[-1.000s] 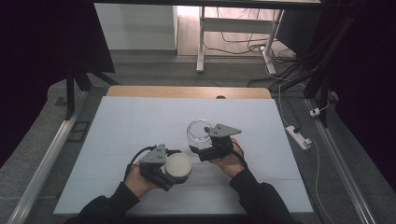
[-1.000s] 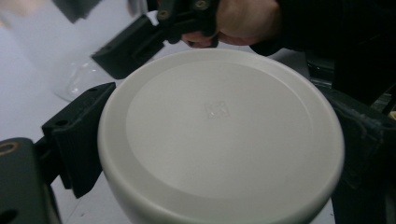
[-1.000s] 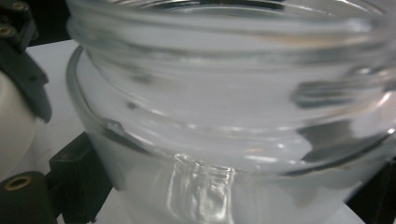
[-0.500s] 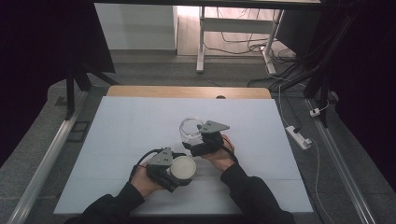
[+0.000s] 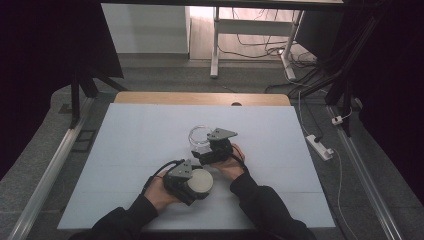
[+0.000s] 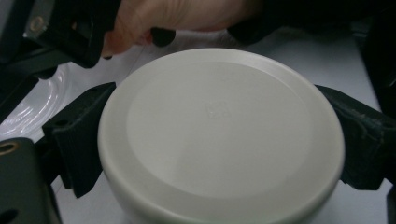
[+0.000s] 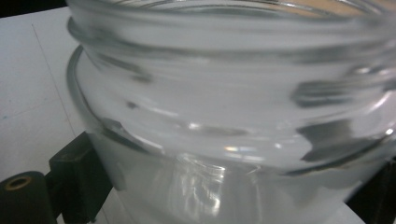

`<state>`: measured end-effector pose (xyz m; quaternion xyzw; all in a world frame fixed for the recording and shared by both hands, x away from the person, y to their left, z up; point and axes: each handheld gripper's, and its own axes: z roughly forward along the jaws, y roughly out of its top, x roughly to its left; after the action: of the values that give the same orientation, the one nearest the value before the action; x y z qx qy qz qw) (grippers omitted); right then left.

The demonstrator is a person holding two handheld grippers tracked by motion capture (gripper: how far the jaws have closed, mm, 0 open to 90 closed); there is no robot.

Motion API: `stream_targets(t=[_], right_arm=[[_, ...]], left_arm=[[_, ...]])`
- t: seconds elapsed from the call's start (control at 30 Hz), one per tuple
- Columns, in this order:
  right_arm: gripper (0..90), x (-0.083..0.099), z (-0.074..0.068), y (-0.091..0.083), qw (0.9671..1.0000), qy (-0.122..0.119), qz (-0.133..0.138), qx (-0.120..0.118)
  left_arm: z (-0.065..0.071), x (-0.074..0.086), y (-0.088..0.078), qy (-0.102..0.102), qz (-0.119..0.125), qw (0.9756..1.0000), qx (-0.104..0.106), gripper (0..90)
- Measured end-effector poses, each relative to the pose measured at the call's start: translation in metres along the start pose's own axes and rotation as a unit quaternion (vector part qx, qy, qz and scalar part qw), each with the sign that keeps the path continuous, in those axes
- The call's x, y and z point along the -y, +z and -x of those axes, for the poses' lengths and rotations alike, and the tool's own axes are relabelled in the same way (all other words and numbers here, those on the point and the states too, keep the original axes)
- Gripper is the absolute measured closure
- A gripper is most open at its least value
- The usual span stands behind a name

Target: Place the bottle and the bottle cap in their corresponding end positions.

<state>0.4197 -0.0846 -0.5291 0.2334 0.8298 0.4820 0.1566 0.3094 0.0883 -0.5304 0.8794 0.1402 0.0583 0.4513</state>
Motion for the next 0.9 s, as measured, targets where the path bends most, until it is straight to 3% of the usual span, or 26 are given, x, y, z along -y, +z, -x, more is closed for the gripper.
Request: stream_targets(t=[0.37,0.5,0.67,0.73,0.9], right_arm=[[6.9,0.002,0.004,0.004,1.0000,0.008,-0.003,0.001],[6.7,0.003,0.003,0.004,0.9999,0.011,-0.006,0.002],[4.5,0.002,0.002,0.002,0.9998,0.016,-0.006,0.006],[3.6,0.000,0.000,0.001,0.9998,0.016,0.000,0.013],[1.4,-0.004,0.003,-0.005,0.9994,0.032,0.013,0.004]], left_arm=[[-0.005,0.005,0.011,0.004,-0.043,0.9991,-0.005,7.4],[-0.006,0.004,0.012,-0.006,-0.059,0.9982,-0.009,7.3],[-0.006,0.004,0.014,-0.002,-0.081,0.9967,-0.004,6.8],[-0.006,0.005,0.012,-0.006,-0.073,0.9973,0.006,2.4],[-0.009,0.005,0.008,-0.026,-0.052,0.9982,0.017,0.0]])
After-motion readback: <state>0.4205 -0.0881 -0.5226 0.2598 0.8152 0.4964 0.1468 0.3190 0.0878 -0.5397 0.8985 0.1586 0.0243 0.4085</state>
